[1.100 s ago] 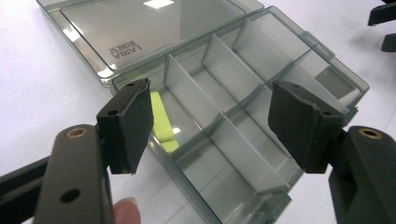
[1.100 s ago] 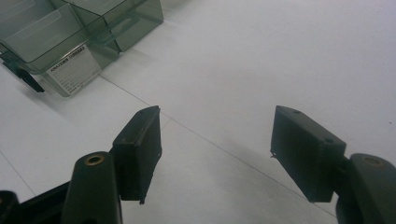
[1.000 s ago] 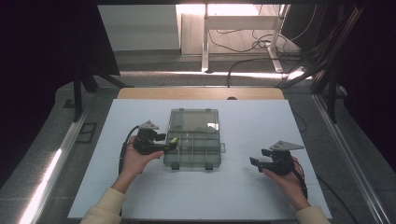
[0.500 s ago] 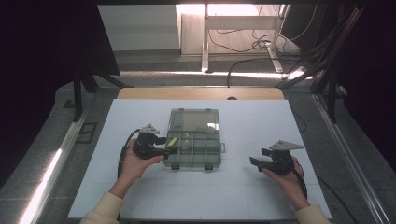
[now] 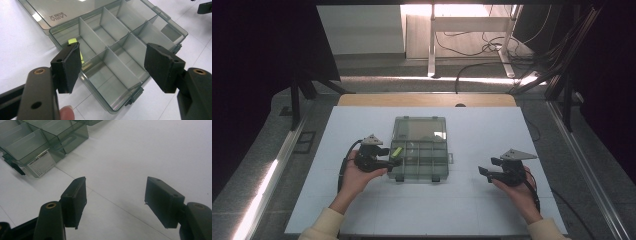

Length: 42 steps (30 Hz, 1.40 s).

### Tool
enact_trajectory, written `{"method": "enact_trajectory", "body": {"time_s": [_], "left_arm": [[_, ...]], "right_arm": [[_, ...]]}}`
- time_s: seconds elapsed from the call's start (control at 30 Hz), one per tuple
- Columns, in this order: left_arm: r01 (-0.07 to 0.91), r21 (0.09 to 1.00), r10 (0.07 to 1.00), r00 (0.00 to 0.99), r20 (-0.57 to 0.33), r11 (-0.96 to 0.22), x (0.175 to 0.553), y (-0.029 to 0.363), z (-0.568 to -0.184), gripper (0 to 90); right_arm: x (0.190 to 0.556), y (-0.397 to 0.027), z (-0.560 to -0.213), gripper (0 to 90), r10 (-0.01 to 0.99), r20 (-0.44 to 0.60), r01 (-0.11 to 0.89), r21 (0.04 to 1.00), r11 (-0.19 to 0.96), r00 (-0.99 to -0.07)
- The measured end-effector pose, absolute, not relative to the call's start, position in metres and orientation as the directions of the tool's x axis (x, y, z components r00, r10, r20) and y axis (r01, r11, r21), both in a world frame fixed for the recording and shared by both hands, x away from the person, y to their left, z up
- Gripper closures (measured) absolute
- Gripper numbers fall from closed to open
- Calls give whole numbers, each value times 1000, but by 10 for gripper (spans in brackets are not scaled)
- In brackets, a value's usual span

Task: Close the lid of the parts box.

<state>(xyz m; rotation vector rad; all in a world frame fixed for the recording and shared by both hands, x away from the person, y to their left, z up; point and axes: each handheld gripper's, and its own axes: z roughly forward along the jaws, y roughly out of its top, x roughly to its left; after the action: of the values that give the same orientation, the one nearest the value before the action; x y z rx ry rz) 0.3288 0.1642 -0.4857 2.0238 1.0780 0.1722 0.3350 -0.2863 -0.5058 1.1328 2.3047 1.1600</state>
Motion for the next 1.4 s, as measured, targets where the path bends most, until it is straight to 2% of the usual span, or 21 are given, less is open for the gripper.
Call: {"method": "enact_trajectory", "body": {"time_s": [0.5,0.63,1.07,1.4], "left_arm": [[619,744,762,600,-243,-250,335,173,-488,288],[611,752,765,600,-235,-248,338,176,-491,284],[649,722,760,588,-278,-238,354,176,-491,271],[661,713,768,575,-281,-234,359,173,-490,246]], "right_arm": [[344,-265,-496,303,744,88,504,788,355,-662],[349,-252,-496,286,736,66,487,789,375,-674],[362,-228,-485,288,795,63,528,778,340,-604],[372,-208,-478,276,797,45,522,778,351,-602]]}}
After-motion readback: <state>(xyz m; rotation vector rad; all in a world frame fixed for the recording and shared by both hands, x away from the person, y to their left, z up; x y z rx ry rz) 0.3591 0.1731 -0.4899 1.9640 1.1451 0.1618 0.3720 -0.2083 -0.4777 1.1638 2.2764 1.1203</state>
